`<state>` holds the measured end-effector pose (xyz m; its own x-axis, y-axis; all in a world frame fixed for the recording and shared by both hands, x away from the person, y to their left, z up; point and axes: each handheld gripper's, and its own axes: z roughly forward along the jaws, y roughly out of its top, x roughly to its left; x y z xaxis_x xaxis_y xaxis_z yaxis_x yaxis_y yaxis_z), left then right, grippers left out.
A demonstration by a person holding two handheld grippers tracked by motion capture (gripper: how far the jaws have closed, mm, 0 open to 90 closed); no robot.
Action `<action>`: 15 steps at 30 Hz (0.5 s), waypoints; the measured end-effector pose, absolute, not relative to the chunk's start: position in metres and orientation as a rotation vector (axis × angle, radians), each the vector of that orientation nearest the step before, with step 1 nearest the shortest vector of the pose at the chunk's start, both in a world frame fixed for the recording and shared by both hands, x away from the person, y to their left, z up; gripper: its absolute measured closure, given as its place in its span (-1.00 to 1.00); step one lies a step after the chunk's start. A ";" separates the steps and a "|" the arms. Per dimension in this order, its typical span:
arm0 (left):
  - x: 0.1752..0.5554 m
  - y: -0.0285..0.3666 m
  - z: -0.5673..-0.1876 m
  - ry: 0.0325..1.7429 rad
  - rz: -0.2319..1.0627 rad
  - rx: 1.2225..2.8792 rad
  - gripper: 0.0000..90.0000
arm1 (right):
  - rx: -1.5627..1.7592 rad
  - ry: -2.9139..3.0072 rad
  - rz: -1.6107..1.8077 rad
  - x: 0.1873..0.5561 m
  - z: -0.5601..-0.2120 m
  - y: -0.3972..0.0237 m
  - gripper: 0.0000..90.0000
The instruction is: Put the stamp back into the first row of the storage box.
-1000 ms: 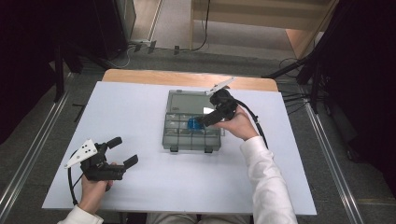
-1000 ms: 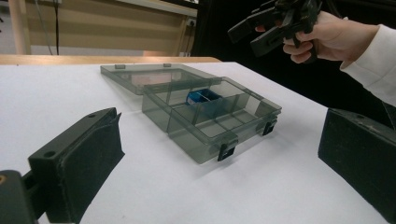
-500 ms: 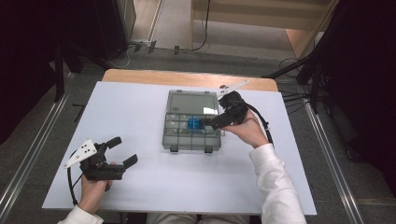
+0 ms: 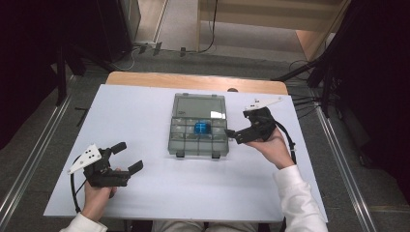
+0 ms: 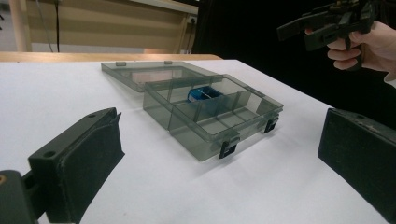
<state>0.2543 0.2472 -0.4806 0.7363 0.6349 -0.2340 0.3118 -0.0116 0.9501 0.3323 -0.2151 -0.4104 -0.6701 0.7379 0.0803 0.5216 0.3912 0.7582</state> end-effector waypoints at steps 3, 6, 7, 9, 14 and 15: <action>0.255 0.247 -0.481 0.781 0.298 1.615 -1.00 | 1.132 2.357 1.148 0.327 -0.414 -0.224 -1.00; 0.254 0.247 -0.481 0.778 0.301 1.622 -1.00 | 1.160 2.333 1.161 0.323 -0.420 -0.233 -1.00; 0.255 0.247 -0.481 0.779 0.302 1.625 -1.00 | 1.163 2.325 1.169 0.322 -0.422 -0.236 -1.00; 0.255 0.247 -0.481 0.779 0.303 1.627 -1.00 | 1.175 2.309 1.171 0.318 -0.425 -0.240 -1.00; 0.255 0.246 -0.482 0.775 0.291 1.631 -1.00 | 1.153 2.281 1.184 0.304 -0.434 -0.249 -1.00; 0.255 0.246 -0.482 0.774 0.292 1.634 -1.00 | 1.142 2.273 1.188 0.302 -0.436 -0.250 -1.00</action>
